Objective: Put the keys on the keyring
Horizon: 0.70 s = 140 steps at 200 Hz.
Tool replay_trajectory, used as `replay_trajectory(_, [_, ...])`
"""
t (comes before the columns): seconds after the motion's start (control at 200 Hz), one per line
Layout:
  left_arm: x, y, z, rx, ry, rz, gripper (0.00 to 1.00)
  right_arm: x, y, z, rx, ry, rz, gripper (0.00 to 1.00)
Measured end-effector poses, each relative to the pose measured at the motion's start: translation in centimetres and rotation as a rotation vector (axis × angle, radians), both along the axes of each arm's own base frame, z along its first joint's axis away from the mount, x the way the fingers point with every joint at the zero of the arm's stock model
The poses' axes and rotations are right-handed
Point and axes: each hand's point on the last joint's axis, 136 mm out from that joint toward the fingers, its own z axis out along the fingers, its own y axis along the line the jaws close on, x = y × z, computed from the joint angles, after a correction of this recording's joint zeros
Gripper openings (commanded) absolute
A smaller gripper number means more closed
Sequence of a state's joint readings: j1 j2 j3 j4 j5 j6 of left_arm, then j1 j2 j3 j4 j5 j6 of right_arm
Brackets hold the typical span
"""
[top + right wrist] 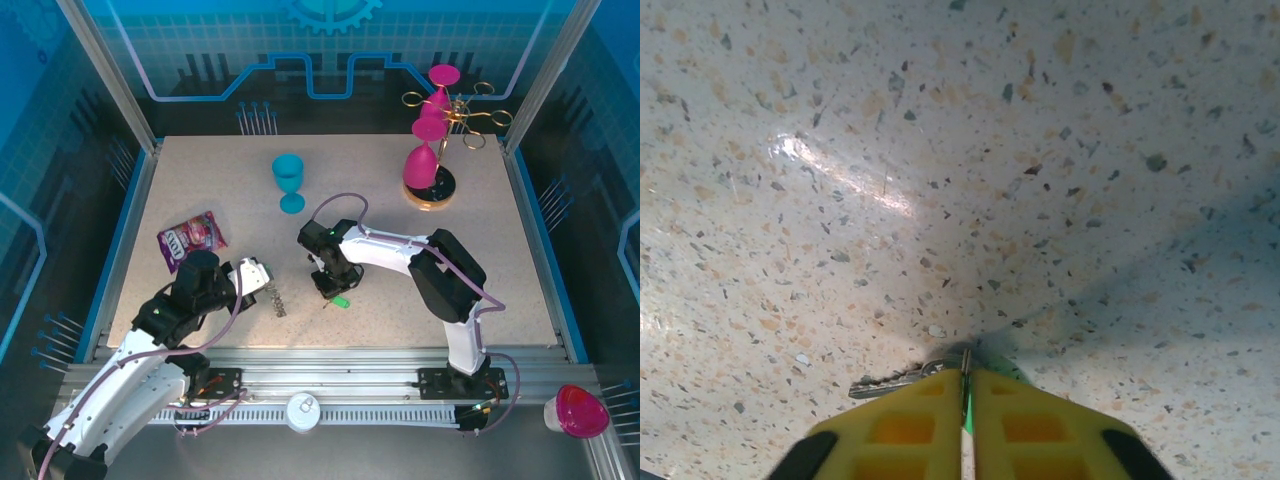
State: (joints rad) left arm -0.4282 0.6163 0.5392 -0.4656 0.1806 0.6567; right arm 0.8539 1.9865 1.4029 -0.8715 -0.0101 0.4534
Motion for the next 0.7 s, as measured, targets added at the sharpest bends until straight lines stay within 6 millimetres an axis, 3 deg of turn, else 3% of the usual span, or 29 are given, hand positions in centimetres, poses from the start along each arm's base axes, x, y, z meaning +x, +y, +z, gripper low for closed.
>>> replay_trajectory(0.475, [-0.01,-0.01,0.0,0.0,0.0,0.0,0.0,-0.09,0.11,0.02,0.007,0.006,0.0,0.11])
replay_trajectory(0.7, [0.0,0.0,0.0,0.0,0.0,0.0,0.0,-0.09,0.08,-0.01,0.005,0.007,-0.001,0.14])
